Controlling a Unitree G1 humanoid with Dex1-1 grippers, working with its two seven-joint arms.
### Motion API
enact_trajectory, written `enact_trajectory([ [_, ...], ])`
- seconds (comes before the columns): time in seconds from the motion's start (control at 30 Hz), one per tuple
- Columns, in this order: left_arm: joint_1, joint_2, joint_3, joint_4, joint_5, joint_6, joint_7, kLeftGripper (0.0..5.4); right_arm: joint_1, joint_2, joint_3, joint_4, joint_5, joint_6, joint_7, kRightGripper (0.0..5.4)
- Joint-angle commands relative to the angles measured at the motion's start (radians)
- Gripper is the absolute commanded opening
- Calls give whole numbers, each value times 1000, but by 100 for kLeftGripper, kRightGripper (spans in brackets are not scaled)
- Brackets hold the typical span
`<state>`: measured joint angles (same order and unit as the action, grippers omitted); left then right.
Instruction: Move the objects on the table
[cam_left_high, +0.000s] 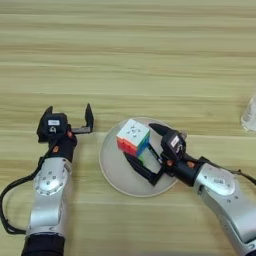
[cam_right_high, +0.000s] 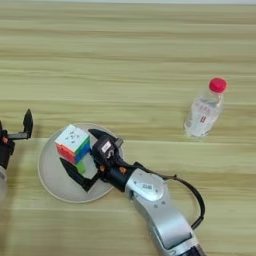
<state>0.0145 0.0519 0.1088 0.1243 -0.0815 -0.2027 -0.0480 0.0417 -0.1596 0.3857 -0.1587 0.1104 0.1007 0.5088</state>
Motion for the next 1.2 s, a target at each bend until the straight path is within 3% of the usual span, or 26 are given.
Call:
enact_trajectory([
  [0.03, 2, 0, -6, -12, 12, 6, 6, 537, -30, 10, -2, 36, -15, -5, -8, 540],
  [0.57, 13, -2, -12, -30, 14, 10, 11, 537, -99, 60, 11, 154, -51, -35, -10, 540],
  [1.1, 15, -2, -15, -36, 14, 15, 16, 537, -122, 86, 2, 199, -54, -51, -13, 540],
  [1.2, 16, -2, -16, -38, 15, 16, 16, 540, -120, 86, 2, 201, -53, -54, -11, 495],
])
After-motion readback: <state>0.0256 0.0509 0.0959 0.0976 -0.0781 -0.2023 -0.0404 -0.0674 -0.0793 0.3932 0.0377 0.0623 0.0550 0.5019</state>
